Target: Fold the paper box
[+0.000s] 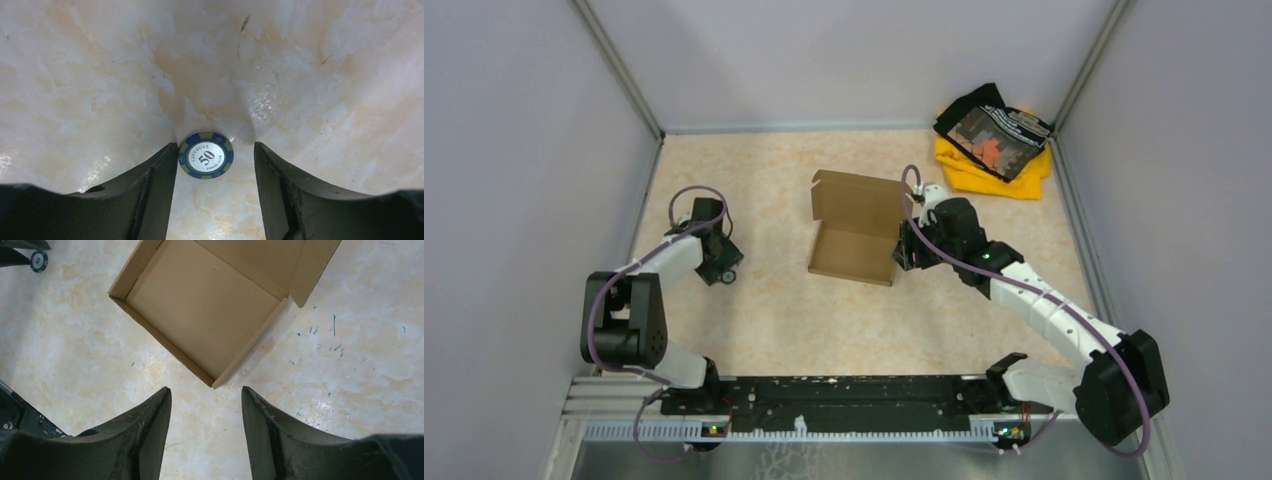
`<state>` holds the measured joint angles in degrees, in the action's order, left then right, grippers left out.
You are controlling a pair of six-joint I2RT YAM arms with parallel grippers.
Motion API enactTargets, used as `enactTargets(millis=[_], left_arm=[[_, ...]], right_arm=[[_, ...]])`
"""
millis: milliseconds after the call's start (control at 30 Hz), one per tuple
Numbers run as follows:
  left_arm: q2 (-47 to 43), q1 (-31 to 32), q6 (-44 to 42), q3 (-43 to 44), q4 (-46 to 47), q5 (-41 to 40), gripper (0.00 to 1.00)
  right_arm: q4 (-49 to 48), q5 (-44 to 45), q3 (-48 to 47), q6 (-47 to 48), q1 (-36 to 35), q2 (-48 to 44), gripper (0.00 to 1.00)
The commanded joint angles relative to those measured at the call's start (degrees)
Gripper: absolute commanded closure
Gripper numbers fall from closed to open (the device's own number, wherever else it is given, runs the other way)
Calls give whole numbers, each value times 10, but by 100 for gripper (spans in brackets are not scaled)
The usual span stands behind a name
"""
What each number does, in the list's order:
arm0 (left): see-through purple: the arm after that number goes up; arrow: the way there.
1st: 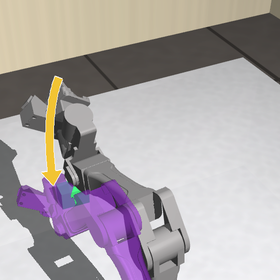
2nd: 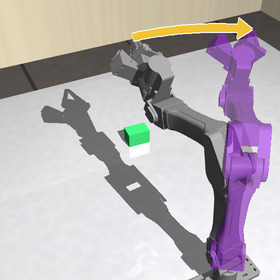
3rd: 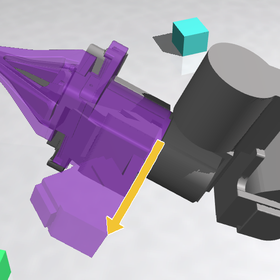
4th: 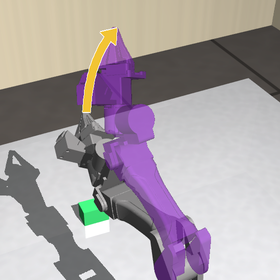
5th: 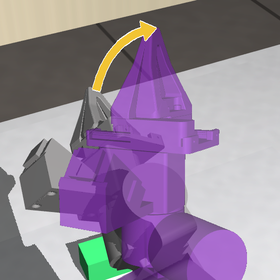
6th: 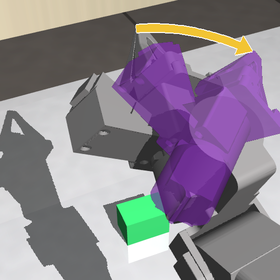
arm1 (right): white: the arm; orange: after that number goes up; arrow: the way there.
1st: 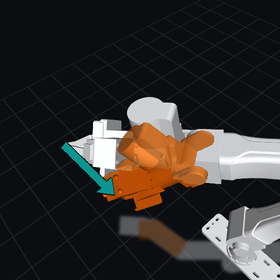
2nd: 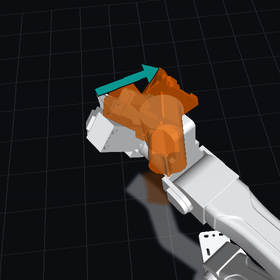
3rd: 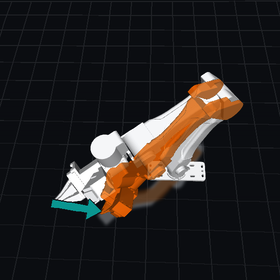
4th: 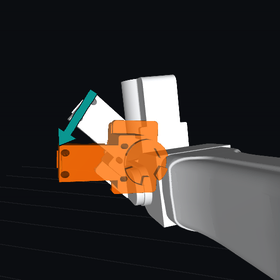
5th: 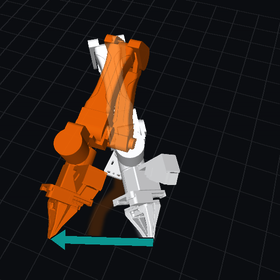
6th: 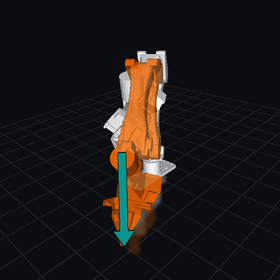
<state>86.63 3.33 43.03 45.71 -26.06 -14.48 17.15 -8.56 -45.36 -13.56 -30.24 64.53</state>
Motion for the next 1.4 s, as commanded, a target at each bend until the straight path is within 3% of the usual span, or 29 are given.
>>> enactTargets(millis=[0,533,1367], left_arm=[[34,28,32,-46,-56,62,37],[39,50,35,-68,-40,66,46],[72,69,45,-59,-64,61,47]], right_arm=[[-21,6,-1,1,-2,-20,46],[-21,9,3,2,-2,-26,46],[-20,13,1,11,-2,-30,46]])
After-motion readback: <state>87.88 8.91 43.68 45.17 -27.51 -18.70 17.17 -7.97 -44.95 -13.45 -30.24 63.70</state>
